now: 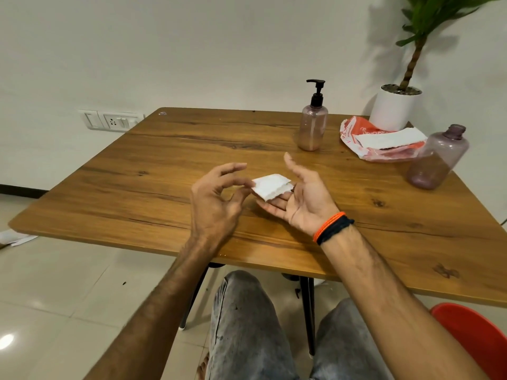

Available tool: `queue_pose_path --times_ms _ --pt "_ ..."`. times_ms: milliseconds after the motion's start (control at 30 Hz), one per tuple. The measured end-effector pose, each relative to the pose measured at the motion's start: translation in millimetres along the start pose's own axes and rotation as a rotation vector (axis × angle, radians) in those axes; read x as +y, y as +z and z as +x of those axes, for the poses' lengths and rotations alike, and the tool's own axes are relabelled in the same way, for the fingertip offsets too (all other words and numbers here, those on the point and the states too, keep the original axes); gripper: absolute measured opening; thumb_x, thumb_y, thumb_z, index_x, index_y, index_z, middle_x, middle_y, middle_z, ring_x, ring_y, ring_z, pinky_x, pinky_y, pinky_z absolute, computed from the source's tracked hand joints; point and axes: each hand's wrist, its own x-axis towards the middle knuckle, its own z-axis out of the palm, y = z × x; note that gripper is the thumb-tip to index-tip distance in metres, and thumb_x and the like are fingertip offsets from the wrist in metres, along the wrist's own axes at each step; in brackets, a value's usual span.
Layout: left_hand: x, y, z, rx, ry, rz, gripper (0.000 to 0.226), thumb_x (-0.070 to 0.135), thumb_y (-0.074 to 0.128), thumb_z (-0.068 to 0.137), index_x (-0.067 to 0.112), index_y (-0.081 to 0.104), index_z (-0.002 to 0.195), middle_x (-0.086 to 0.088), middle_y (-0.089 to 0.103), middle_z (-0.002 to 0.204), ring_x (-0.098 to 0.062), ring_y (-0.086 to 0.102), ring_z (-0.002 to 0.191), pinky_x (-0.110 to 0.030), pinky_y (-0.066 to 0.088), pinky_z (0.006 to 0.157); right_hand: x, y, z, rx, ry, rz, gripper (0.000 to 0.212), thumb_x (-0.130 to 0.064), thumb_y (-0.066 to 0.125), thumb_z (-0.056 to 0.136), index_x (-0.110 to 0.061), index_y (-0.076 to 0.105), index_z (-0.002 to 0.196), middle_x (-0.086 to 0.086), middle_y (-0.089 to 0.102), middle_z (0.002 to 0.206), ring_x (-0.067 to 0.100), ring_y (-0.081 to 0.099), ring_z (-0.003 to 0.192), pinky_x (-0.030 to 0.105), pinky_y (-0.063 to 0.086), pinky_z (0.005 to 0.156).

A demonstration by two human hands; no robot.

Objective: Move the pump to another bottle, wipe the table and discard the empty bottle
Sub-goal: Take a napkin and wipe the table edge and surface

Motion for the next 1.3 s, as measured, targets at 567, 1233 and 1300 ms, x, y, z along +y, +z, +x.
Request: queue_pose_path --times_ms 567,1233,1300 --pt "-10.0 -5.2 1.9 -0.139 -0.052 0.033 0.016 0.000 0.075 0.078 0.014 0.077 0.086 0.005 0.057 0.137 -0.007 0.055 0.123 -0.030 0.054 0.095 -0.4 -9.9 5.7 0.041 -0.046 -0.248 0.032 0.002 0.070 0.081 0.000 0.066 0.113 0.016 0.073 0.102 0.022 0.074 0.078 0.030 0.061 0.063" --pt "3.4 -6.4 8.7 -0.180 -0.837 -0.613 0.035 0.001 0.076 0.076 0.009 0.065 0.108 -0.007 0.077 0.091 -0.024 0.075 0.087 -0.029 0.061 0.060 4.9 -18.6 4.3 0.020 -0.235 -0.446 0.029 0.002 0.073 0.079 -0.013 0.069 0.103 0.010 0.075 0.098 0.017 0.074 0.077 0.025 0.058 0.056" --pt "3.3 -5.6 8.3 -0.175 -0.844 -0.606 0.029 -0.001 0.076 0.075 0.008 0.067 0.101 -0.008 0.076 0.092 -0.023 0.075 0.086 -0.026 0.060 0.057 5.0 -19.6 4.3 0.009 -0.237 -0.433 0.026 0.003 0.072 0.079 -0.012 0.069 0.101 0.009 0.074 0.096 0.016 0.074 0.076 0.025 0.059 0.057"
